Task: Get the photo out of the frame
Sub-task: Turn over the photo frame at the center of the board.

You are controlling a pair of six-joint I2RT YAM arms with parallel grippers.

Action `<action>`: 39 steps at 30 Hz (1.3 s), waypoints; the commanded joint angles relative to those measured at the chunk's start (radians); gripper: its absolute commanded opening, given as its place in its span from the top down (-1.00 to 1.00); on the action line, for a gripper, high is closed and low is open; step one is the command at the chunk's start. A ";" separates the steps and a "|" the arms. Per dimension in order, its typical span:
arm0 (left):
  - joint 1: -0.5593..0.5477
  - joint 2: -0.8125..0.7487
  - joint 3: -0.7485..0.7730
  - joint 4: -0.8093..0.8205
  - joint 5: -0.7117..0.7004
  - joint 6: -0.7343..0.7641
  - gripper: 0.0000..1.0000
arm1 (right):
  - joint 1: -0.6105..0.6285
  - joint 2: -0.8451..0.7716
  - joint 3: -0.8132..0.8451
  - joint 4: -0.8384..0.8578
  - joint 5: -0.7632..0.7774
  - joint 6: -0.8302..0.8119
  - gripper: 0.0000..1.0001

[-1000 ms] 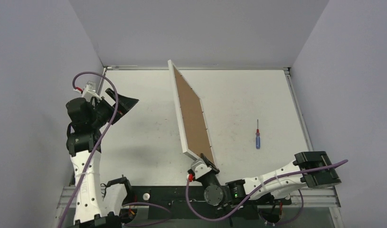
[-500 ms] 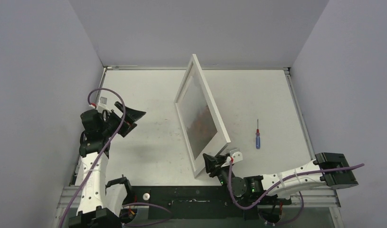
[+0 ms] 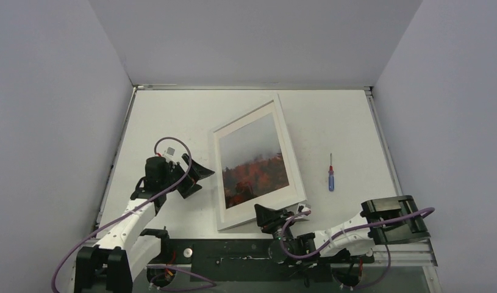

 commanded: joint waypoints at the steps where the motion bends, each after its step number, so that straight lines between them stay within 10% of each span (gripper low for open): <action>1: -0.070 0.022 -0.030 0.126 -0.129 -0.027 -0.93 | 0.037 0.074 0.071 -0.195 0.118 0.433 1.00; 7: -0.074 0.028 -0.023 0.024 -0.181 0.049 -0.93 | 0.063 0.174 0.080 -0.422 0.117 0.852 0.88; 16: -0.081 0.050 -0.053 0.020 -0.180 0.081 -0.93 | 0.073 0.295 0.101 -0.420 0.061 0.996 0.76; 28: -0.100 0.117 -0.048 0.004 -0.186 0.131 -0.93 | 0.092 0.302 0.141 -0.568 0.046 1.085 0.12; 39: -0.111 0.161 -0.013 -0.009 -0.194 0.161 -0.93 | 0.238 0.251 0.235 -1.017 0.078 1.315 -0.39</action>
